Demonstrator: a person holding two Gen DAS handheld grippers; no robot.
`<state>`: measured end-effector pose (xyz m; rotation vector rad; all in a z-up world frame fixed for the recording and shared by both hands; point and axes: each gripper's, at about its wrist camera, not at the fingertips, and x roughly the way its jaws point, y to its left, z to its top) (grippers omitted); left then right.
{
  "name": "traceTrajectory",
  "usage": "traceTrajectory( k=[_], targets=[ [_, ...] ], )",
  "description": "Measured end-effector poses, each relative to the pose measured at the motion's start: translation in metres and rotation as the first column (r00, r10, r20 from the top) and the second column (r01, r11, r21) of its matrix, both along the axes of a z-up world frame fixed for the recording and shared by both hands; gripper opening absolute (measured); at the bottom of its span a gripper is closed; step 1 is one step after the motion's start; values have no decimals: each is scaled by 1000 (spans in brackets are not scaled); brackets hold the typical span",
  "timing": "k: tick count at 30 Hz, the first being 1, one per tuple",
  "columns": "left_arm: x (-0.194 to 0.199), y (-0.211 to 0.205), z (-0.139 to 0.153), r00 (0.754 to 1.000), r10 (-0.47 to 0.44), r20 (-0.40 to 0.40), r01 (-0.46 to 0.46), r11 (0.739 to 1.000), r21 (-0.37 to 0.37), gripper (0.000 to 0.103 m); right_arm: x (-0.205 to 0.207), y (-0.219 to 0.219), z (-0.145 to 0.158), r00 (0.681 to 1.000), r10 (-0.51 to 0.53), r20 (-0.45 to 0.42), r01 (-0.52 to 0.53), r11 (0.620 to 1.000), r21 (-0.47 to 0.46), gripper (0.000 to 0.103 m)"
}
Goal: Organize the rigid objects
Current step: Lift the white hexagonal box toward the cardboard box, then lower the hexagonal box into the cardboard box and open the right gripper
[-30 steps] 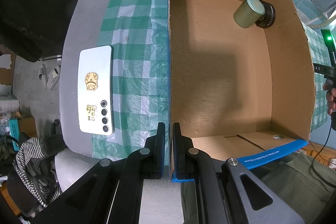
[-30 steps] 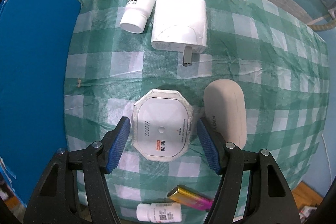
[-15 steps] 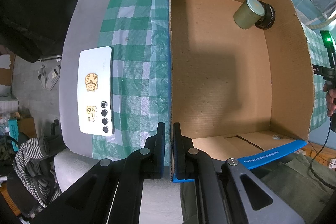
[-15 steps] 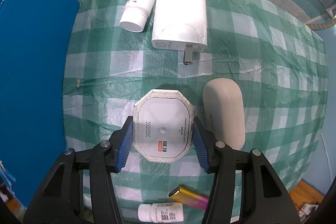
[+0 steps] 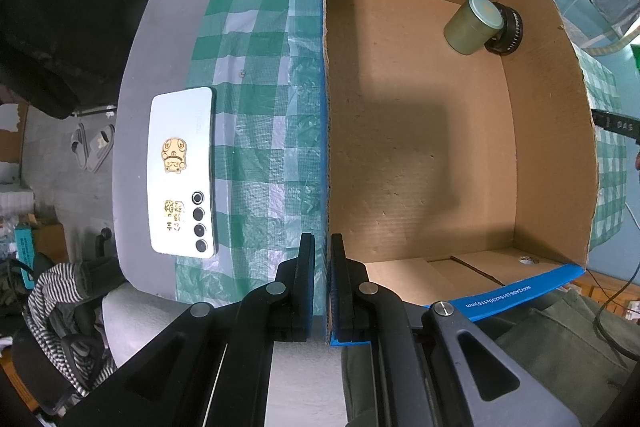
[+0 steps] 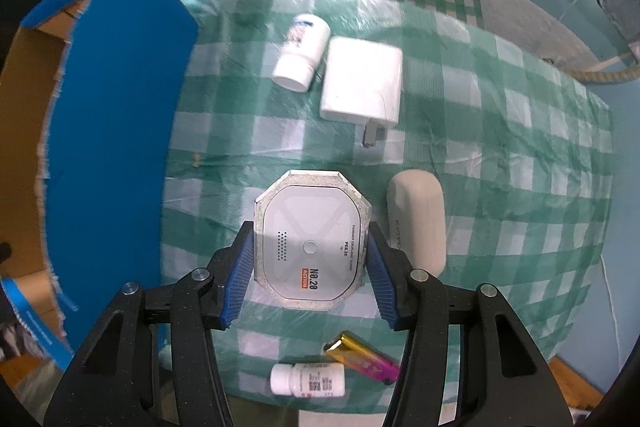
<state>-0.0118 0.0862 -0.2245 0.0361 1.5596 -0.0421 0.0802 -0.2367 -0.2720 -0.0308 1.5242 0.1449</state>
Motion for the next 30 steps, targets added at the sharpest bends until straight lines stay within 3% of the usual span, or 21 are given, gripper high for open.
traceTrajectory(
  k=[13,30],
  targets=[
    [-1,0,0,1000,-1,0,1,1000,-2,7,9,29,64,992,98,78,-100,995,30,53],
    [-3,0,-1,1000,-3,-3,3,1000,-1,7,26,89,93,951,279,133,-286,957,40,53]
  ],
)
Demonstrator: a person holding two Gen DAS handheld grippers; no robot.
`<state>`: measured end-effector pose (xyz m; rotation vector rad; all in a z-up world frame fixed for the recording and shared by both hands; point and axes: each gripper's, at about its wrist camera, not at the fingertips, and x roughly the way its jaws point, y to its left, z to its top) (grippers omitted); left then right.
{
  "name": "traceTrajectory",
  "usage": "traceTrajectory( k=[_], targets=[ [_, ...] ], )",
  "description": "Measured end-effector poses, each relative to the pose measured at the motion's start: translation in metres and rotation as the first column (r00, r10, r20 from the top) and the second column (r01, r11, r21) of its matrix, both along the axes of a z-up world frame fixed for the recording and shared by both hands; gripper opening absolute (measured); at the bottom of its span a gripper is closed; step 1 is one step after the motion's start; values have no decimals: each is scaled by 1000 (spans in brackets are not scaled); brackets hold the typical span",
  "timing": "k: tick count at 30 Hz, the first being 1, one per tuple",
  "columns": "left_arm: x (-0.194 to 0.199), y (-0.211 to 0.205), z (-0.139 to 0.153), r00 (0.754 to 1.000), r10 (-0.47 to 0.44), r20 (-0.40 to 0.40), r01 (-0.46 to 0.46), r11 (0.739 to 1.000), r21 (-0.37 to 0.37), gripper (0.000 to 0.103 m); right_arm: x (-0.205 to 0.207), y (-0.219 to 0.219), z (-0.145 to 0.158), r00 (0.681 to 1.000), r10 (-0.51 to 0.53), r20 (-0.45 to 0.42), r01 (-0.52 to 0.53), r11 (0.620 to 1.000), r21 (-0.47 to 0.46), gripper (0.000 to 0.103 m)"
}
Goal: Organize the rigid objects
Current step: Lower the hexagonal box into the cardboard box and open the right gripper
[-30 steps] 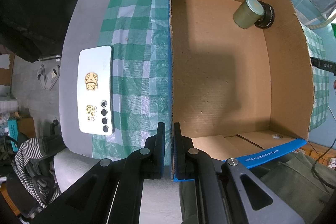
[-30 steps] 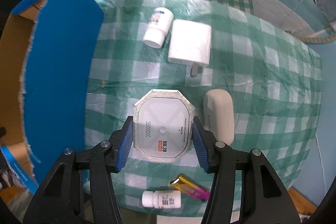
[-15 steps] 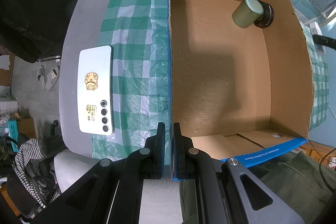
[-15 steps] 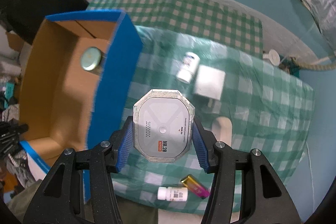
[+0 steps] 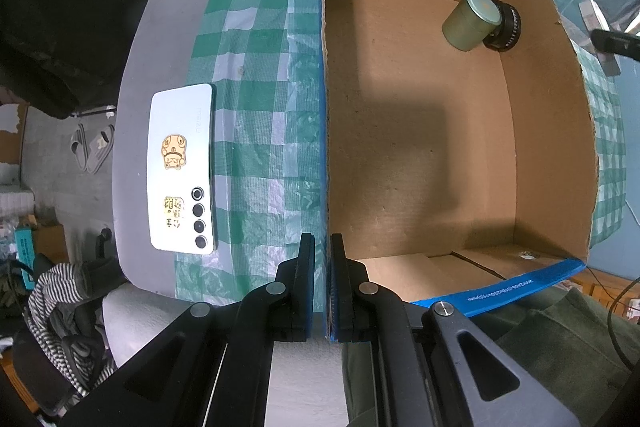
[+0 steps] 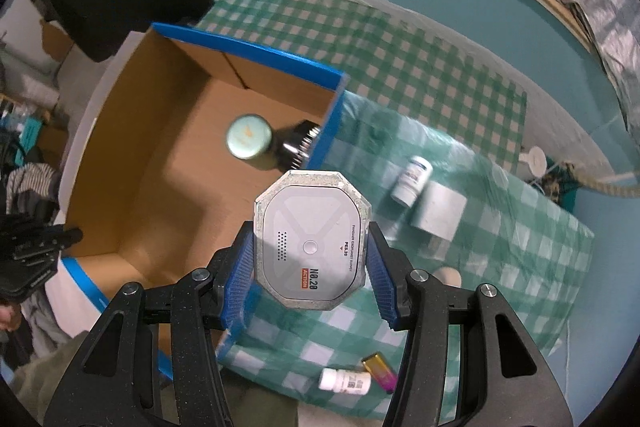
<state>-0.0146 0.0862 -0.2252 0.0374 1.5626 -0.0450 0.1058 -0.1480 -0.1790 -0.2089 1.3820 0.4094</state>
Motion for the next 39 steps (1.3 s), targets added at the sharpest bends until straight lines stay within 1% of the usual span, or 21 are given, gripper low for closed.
traceTrajectory(
  k=[9,15,19,24,33,39],
  targets=[
    [0,0,0,1000,-4,9,4,1000,-1,7,2,37,1,996,94,13,-94,996,-7,53],
    [1,0,1,1000,-6,9,6,1000,-2,7,3,57,-13,989,146,-4,-146,989,-28,53],
    [1,1,1,1000,-4,10,4,1000,-2,7,3,62,-26,987,156,-28,-157,986,-48,53],
    [1,1,1,1000,1,8,0,1000,-6,7,3,65,-31,986,165,-36,-167,985,-50,52],
    [1,2,2,1000,2,12,-2,1000,-7,7,8,64,-22,987,160,-13,-160,986,-42,52],
    [1,2,3,1000,-2,10,2,1000,-1,7,6,58,-9,990,143,2,-143,990,-16,52]
  ],
)
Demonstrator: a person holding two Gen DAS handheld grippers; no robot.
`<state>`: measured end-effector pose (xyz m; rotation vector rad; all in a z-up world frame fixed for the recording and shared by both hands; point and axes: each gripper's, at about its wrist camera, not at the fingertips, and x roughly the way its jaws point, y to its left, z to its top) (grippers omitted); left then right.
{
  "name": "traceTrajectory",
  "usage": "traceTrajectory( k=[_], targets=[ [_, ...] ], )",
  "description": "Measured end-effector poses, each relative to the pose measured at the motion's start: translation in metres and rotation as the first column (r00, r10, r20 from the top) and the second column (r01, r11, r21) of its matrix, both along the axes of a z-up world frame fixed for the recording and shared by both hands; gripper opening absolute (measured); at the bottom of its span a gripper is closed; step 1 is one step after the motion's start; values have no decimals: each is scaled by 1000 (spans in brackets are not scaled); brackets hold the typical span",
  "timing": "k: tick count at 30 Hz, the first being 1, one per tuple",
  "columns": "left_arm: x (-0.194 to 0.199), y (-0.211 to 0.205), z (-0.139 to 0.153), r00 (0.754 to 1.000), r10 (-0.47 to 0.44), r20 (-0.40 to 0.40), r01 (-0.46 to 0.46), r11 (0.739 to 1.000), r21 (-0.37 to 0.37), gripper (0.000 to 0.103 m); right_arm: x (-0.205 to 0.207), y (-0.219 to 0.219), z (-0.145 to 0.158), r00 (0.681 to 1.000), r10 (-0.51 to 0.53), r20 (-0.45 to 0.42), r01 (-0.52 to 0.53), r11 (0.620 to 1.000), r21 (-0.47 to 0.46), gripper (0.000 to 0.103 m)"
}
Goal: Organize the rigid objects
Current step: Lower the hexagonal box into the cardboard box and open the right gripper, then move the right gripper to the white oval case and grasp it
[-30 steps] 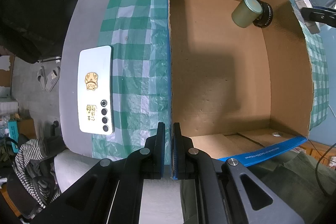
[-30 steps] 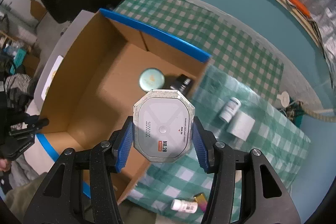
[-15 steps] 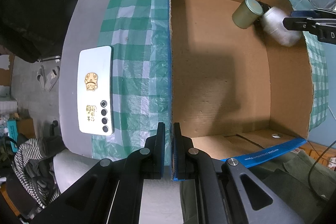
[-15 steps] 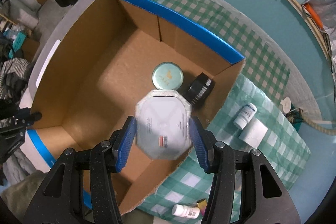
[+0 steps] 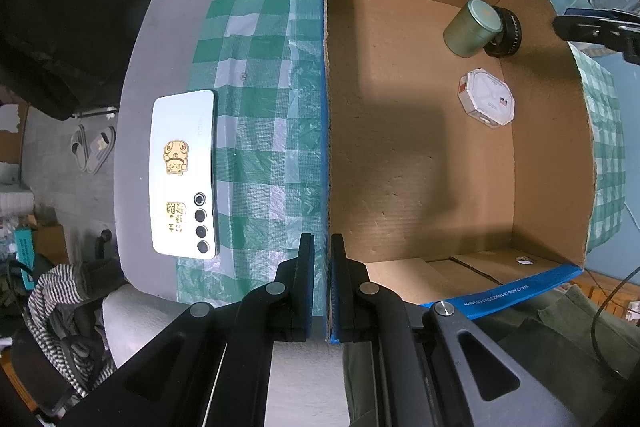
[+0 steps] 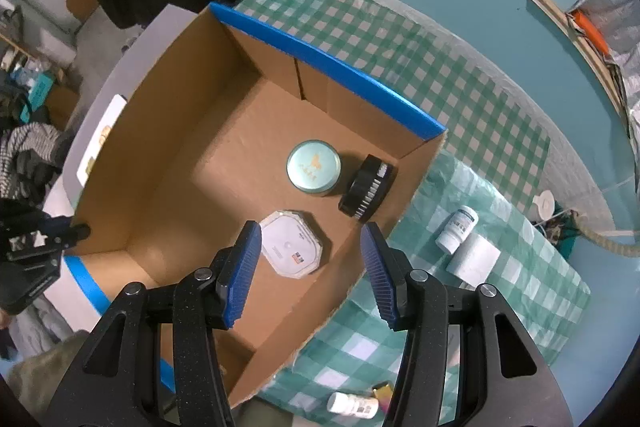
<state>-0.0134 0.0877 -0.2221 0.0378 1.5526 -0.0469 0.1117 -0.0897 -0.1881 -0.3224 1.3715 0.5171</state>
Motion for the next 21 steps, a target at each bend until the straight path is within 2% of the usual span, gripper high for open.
traceTrajectory(
  k=[11,21],
  targets=[
    [2,-1,0,1000,-4,-2,4,1000,4,7,-5,-21,19,999,-51,1,51,998,40,53],
    [5,-3,3,1000,-6,3,6,1000,6,7,-11,-61,27,987,-162,-12,162,984,69,57]
  ],
)
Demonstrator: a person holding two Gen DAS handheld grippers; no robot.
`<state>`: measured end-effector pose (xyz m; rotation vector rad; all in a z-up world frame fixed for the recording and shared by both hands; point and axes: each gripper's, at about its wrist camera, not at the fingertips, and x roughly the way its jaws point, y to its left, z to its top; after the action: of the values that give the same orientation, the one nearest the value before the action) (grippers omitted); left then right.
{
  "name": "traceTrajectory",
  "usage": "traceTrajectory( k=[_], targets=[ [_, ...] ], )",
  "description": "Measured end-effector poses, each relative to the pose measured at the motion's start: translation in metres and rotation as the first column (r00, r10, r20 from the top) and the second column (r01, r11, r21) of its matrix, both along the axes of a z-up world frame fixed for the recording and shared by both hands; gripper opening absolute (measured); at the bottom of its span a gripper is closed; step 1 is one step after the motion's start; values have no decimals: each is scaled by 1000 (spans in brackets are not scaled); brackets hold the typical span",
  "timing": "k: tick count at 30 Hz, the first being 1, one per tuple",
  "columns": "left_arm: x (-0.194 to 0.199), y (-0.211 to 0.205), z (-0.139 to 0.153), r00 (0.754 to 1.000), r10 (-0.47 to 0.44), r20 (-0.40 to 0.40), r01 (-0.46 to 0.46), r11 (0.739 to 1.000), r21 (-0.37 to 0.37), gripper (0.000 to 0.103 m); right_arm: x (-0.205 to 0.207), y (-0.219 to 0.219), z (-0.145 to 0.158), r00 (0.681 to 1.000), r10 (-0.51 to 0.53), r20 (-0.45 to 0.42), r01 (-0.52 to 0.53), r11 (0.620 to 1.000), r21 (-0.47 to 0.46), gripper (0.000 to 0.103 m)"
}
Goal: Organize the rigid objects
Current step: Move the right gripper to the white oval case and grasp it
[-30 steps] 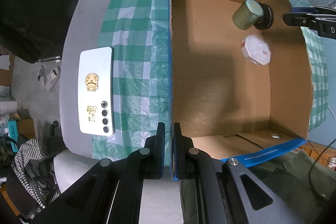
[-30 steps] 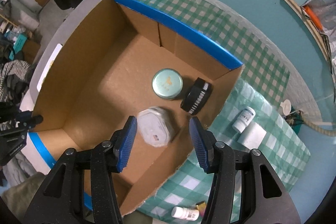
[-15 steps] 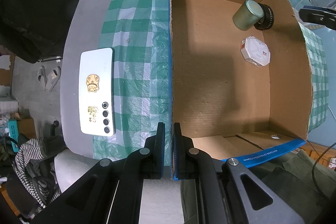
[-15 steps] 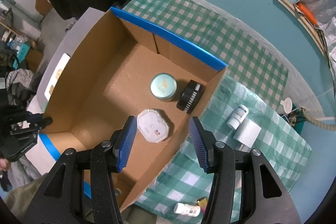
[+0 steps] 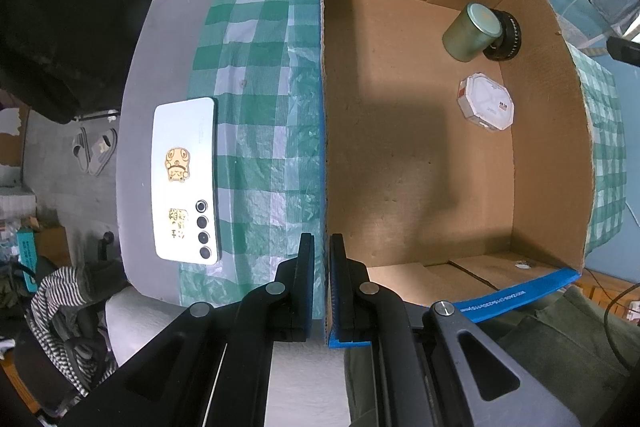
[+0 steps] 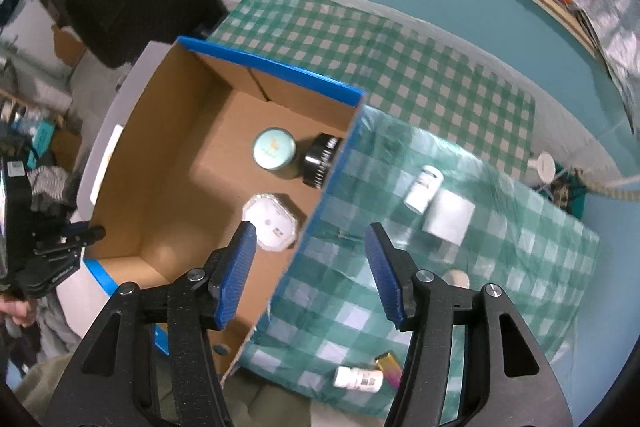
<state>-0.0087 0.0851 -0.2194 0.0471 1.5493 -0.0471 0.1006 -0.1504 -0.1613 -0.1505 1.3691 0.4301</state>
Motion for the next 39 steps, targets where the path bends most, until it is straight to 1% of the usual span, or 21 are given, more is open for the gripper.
traceTrajectory(
  k=[9,13,25,31,37,39],
  targets=[
    [2,-3,0,1000,-17,-2,17,1000,10,7,-5,-42,-8,996,-88,-13,88,996,-28,58],
    [2,-3,0,1000,-18,-2,18,1000,10,7,-6,-61,-20,993,-119,-22,117,991,-69,58],
    [3,-3,0,1000,-16,-6,16,1000,14,7,-7,-124,-60,970,-235,-59,227,967,-113,59],
    [3,-3,1,1000,-5,-4,5,1000,7,7,-7,-149,-90,964,-255,-77,241,958,-155,59],
    [3,-5,1,1000,-5,-4,5,1000,10,7,-9,-154,-116,966,-236,-107,218,963,-158,59],
    [3,-5,1,1000,-3,-6,3,1000,10,7,-9,-154,-121,968,-233,-93,216,963,-163,59]
  ],
)
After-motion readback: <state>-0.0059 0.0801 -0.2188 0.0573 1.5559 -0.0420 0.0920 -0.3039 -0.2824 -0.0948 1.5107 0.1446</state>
